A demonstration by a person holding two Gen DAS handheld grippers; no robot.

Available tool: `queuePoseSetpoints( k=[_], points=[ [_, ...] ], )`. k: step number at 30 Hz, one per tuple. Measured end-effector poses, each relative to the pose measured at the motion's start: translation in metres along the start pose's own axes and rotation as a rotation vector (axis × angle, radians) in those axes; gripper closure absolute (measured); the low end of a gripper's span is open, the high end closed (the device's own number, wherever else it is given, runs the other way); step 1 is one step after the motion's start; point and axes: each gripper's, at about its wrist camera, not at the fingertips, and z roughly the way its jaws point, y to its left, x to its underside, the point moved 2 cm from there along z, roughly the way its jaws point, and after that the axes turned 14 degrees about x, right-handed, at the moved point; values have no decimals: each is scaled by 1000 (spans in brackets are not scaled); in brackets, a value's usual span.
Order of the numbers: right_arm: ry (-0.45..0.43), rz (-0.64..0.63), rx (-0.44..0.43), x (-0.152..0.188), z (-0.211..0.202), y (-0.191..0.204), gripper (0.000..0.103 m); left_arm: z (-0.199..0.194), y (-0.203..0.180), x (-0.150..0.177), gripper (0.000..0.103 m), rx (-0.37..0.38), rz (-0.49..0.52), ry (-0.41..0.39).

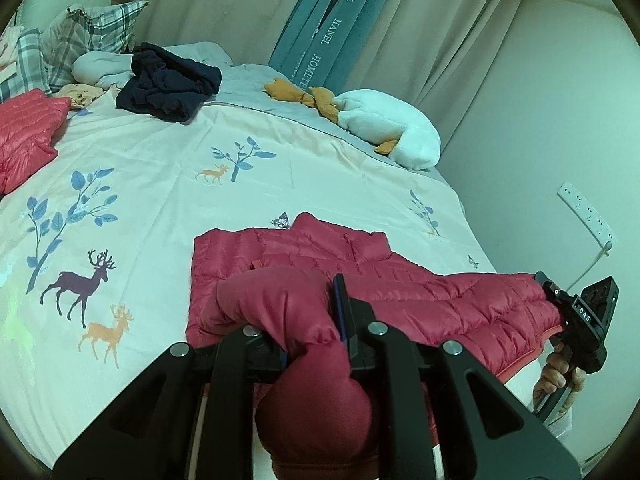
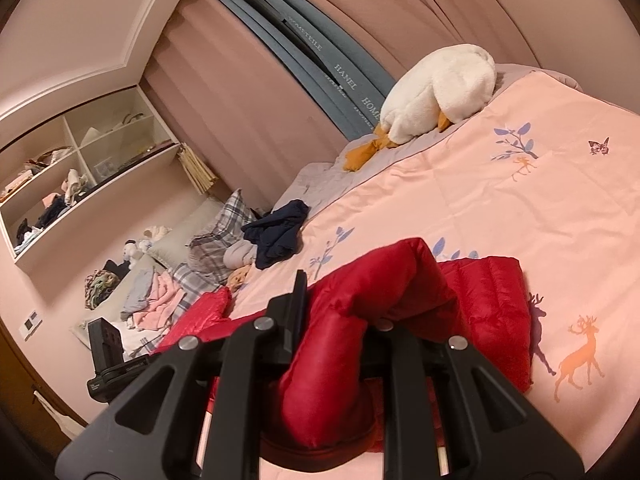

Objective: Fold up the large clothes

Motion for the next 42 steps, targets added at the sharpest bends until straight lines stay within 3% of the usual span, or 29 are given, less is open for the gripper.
queuePoseSetpoints(
  k=[42],
  points=[
    [66,3,137,0,63,-22,86,72,24,-14,86,-77,13,72]
  ],
)
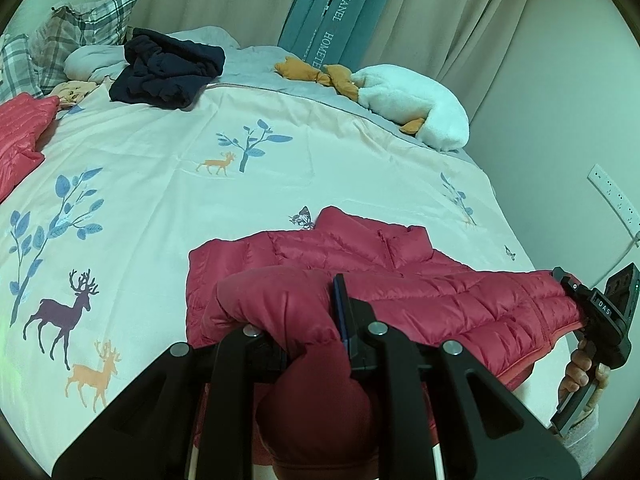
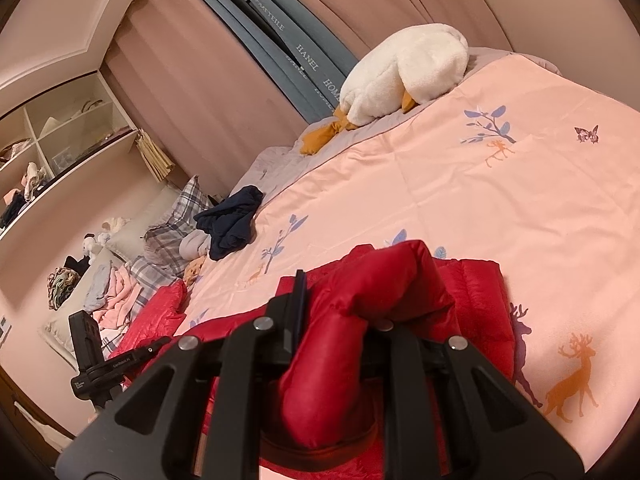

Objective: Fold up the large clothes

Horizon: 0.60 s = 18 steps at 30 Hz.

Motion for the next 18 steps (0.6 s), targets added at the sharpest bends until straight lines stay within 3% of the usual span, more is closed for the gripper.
queuePoseSetpoints(
  k=[18],
  points=[
    [37,15,37,-2,26,-11,86,28,3,-7,86,-40,24,27]
  ],
)
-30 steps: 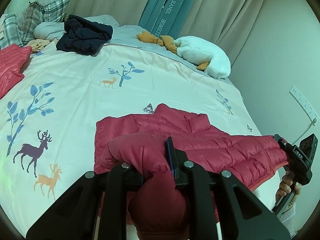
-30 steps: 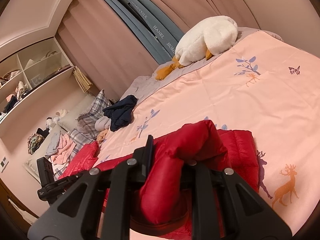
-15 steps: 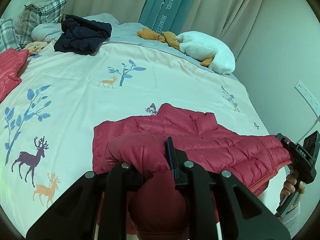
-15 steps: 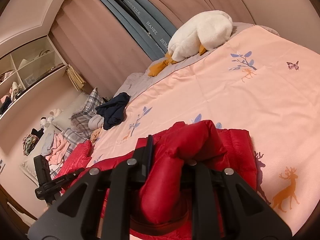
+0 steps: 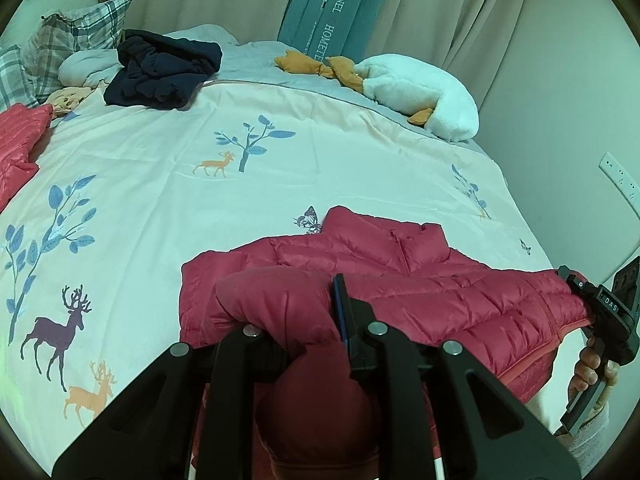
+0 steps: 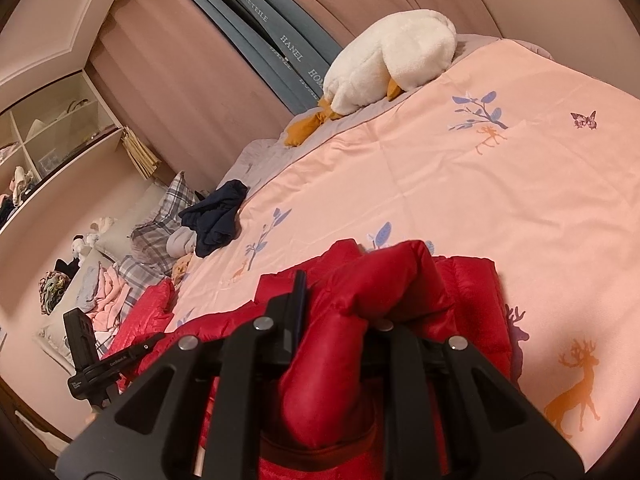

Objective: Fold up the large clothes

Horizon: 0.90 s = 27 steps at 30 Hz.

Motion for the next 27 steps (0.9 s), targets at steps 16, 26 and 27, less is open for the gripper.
queuePoseSetpoints(
  k=[16,26,27],
  points=[
    [17,0,22,2,16,-2,85,20,5,-3,86,-24,-2,23],
    [32,-1,40,2,26,-2,86,32,12,-4,85,-41,-8,38],
    [33,-2,42,2,28,-2,86,33,13,-3,85,-42,-10,39]
  ],
)
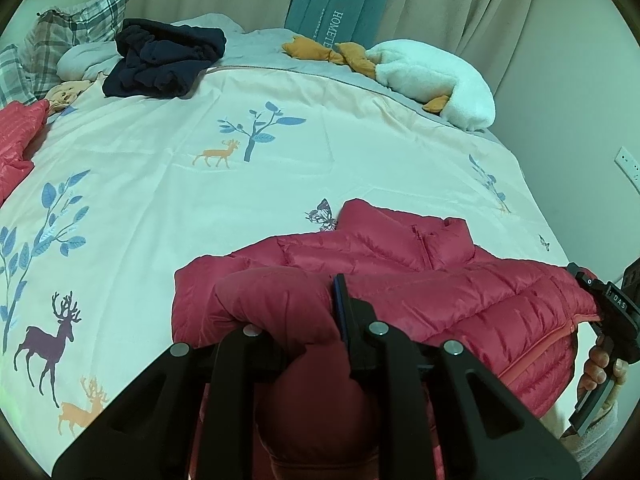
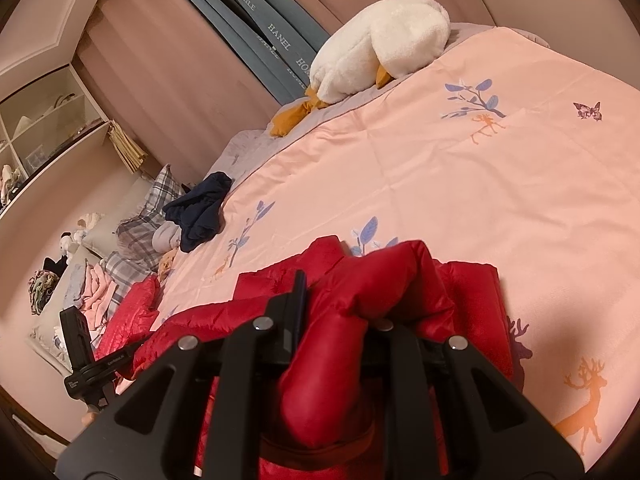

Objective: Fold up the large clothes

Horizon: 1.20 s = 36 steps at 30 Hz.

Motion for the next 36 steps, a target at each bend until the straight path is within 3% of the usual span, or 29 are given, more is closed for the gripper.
queuePoseSetpoints(
  k=[36],
  points=[
    [53,-33,81,-15,52,4,86,38,15,-20,81,-59,-35,40]
  ],
)
